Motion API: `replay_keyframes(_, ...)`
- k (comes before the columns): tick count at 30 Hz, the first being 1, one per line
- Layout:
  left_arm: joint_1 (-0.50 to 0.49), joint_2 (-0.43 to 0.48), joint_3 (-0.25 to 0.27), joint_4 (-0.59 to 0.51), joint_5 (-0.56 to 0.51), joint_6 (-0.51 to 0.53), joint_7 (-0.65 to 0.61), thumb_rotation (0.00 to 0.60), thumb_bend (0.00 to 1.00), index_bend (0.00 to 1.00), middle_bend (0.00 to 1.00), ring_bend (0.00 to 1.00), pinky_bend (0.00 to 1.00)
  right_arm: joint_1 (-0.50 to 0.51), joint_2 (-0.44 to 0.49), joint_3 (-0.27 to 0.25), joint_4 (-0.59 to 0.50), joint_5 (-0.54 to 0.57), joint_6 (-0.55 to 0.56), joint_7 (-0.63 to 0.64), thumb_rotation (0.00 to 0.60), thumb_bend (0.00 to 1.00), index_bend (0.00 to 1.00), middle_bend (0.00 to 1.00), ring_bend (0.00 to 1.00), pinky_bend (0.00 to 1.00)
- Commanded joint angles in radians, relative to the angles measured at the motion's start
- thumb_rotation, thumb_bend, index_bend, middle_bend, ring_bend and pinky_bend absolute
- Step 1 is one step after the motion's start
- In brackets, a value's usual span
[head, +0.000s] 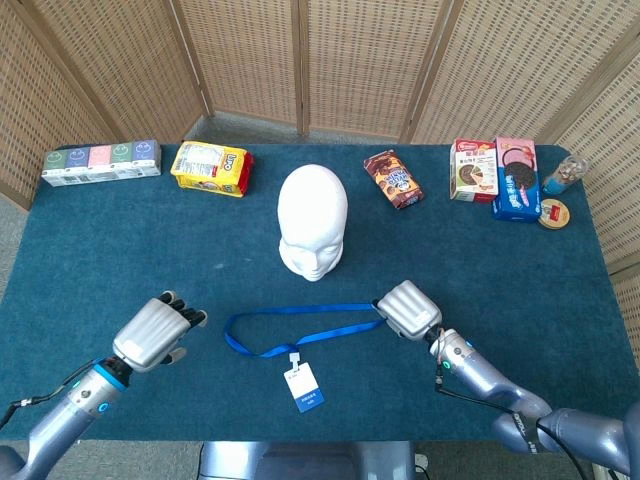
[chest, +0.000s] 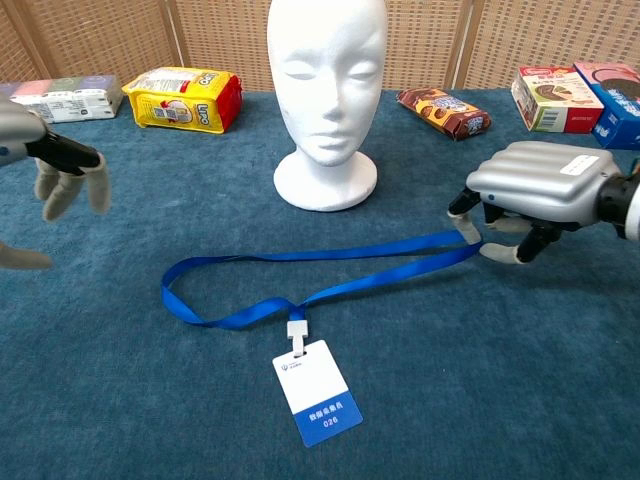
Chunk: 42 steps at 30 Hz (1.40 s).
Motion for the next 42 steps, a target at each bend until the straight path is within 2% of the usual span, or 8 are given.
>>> replay_keyframes(1, -0.03, -0.029, -0.008, 0.023, 0.004, -0.028, 0.036, 0.6, 0.16, 0.42, 0.6, 0.54, 0.42, -0.008, 0.01, -0.003, -0.007, 0.001, 0.005, -0.003, 0.6, 0.5, 0.58, 0.97, 1.0, 1.0)
replay_keyframes(12, -0.137, -0.109, -0.019, 0.116, 0.005, -0.15, 0.133, 0.6, 0.16, 0.42, 0.63, 0.61, 0.55, -0.026, 0.019, -0.007, -0.008, 0.003, 0.015, 0.0, 0.6, 0.5, 0.58, 0.97, 1.0, 1.0)
replay_keyframes(24, -0.239, -0.208, -0.03, 0.217, -0.034, -0.259, 0.167, 0.6, 0.16, 0.42, 0.68, 0.67, 0.58, -0.032, 0.01, -0.001, 0.008, 0.013, 0.009, 0.002, 0.599, 0.5, 0.59, 0.97, 1.0, 1.0)
replay_keyframes(29, -0.259, -0.24, -0.025, 0.245, -0.045, -0.269, 0.159, 0.6, 0.2, 0.42, 0.7, 0.7, 0.6, -0.036, 0.009, 0.0, 0.011, 0.019, 0.006, -0.002, 0.6, 0.5, 0.59, 0.98, 1.0, 1.0)
replay_keyframes(33, -0.271, -0.258, -0.017, 0.265, -0.05, -0.273, 0.148, 0.6, 0.24, 0.42, 0.73, 0.75, 0.67, -0.037, 0.009, 0.003, 0.013, 0.025, 0.002, -0.003, 0.6, 0.5, 0.59, 0.98, 1.0, 1.0)
replay_keyframes(38, -0.283, -0.275, -0.011, 0.278, -0.057, -0.274, 0.147, 0.6, 0.24, 0.42, 0.8, 0.82, 0.73, -0.038, 0.007, 0.006, 0.016, 0.027, 0.001, -0.001, 0.6, 0.5, 0.59, 0.98, 1.0, 1.0)
replay_keyframes(42, -0.296, -0.279, -0.007, 0.285, -0.073, -0.292, 0.153, 0.6, 0.25, 0.42, 0.82, 0.83, 0.74, -0.039, 0.004, 0.008, 0.019, 0.027, 0.001, 0.002, 0.6, 0.5, 0.59, 0.98, 1.0, 1.0)
